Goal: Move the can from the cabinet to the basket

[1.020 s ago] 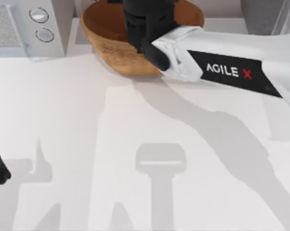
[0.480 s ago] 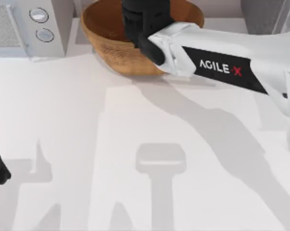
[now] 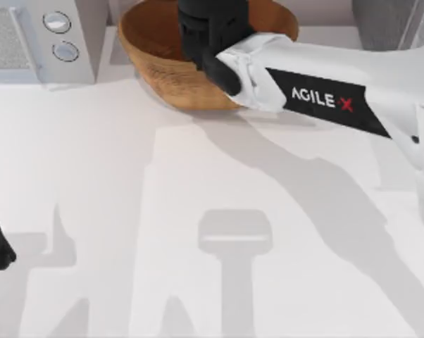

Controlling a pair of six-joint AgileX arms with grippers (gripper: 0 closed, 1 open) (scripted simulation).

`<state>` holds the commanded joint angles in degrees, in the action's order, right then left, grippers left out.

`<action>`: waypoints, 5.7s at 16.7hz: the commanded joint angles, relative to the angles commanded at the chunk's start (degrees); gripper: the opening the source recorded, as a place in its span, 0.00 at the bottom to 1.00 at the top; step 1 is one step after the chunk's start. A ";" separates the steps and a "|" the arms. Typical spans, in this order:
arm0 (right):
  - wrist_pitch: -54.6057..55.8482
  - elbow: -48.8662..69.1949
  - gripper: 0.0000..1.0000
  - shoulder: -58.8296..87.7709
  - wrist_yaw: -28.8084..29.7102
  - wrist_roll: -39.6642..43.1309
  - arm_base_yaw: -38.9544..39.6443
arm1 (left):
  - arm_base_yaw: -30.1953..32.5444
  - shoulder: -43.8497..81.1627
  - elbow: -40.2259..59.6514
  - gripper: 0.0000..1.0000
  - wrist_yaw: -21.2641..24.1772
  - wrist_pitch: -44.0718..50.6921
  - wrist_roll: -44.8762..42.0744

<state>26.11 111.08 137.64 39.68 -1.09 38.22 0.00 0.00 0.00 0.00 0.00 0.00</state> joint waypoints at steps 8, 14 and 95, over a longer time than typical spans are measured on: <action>0.00 0.00 0.98 0.00 0.00 0.00 0.00 | 0.00 0.00 0.00 1.00 0.00 0.00 0.00; 0.00 0.00 1.00 0.00 0.00 0.00 0.00 | 0.00 0.00 0.00 1.00 0.00 0.00 0.00; 34.92 -92.55 1.00 -59.34 -90.50 -0.15 -89.80 | 0.00 0.00 0.00 1.00 0.00 0.00 0.00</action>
<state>61.03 18.53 78.29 -50.82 -1.24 -51.58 0.00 0.00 0.00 0.00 0.00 0.00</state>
